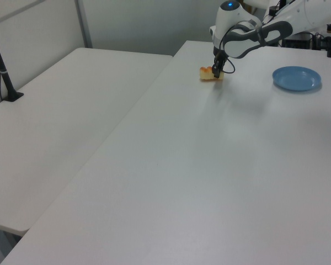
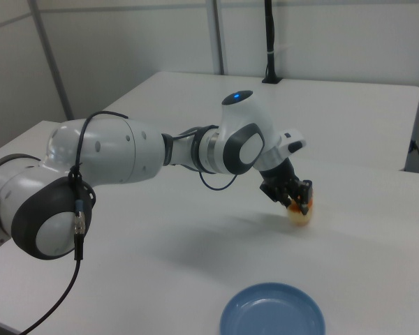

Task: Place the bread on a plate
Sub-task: 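Lift the bread roll and carry it over the blue plate, then lower the bread roll onto the plate and open the gripper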

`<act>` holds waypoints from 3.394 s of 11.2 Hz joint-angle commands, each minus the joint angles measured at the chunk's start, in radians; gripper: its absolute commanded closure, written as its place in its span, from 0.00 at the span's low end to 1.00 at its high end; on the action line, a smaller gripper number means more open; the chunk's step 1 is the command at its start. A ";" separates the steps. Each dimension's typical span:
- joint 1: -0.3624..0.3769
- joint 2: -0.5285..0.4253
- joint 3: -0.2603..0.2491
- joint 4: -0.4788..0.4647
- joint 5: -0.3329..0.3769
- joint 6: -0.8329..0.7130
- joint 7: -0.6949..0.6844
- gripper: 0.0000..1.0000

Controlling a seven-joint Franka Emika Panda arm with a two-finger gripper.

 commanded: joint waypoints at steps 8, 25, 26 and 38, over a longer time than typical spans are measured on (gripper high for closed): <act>-0.033 -0.669 0.034 -0.641 0.008 -0.073 -0.025 0.62; -0.361 -0.788 0.018 -0.975 0.004 0.069 -0.133 0.64; -0.359 -0.772 0.018 -0.975 0.003 0.080 -0.125 0.64; -0.347 -0.698 0.023 -0.971 -0.174 0.111 0.001 0.00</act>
